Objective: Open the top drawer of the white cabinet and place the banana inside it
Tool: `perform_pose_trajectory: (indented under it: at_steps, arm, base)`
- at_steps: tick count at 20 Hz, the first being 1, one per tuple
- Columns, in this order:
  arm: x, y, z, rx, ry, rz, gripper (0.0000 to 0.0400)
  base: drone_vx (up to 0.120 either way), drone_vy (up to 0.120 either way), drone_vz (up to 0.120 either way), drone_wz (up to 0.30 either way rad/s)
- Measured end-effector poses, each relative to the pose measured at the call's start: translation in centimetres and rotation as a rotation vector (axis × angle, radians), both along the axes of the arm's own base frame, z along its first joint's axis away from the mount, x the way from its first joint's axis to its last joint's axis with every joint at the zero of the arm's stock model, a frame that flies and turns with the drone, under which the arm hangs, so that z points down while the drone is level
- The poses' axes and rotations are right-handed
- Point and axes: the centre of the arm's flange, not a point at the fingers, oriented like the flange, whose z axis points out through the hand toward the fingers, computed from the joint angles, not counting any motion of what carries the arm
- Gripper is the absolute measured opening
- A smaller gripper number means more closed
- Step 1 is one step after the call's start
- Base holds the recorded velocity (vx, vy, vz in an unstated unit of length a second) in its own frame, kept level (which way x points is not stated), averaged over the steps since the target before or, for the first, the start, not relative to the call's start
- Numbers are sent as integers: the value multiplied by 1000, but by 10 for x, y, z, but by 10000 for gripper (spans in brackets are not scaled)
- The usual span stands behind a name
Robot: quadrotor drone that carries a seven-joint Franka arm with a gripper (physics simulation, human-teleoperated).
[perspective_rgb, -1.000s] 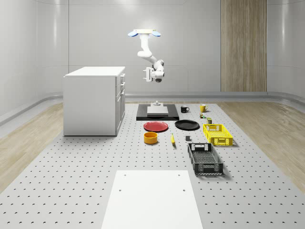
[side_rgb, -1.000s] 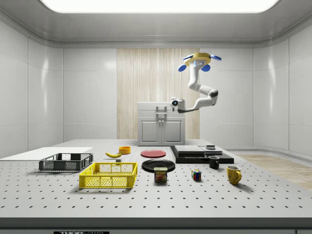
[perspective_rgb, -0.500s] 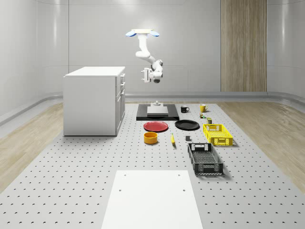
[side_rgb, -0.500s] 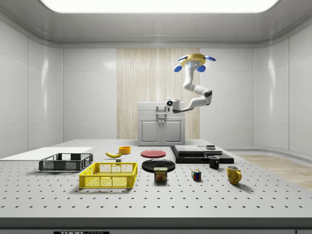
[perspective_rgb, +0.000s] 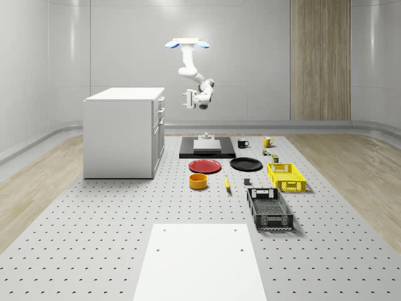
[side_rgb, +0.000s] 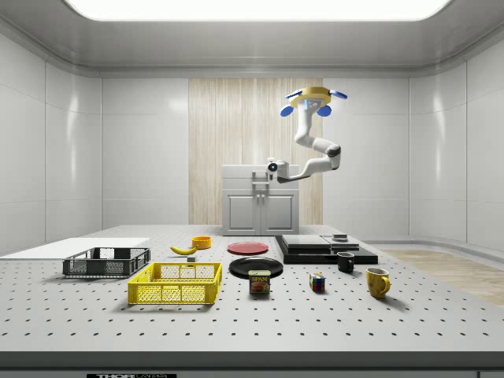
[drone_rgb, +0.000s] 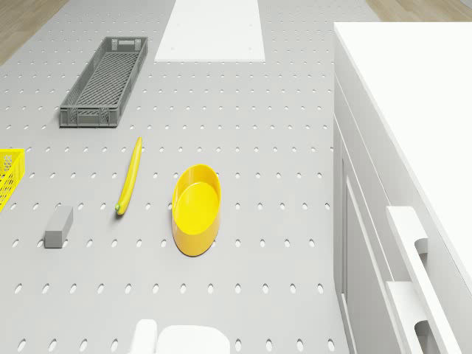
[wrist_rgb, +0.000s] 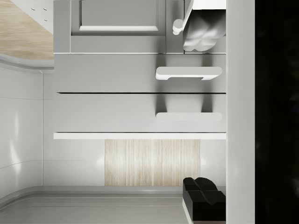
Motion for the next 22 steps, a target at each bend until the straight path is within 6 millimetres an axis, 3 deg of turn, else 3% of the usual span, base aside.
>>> perform_pose_trajectory:
  at_steps: [10,22]
  arm:
    - [2,52,0,0,0,0,400]
    - [38,88,0,1,0,0,400]
  base:
    - [0,0,0,0]
    - [0,0,0,0]
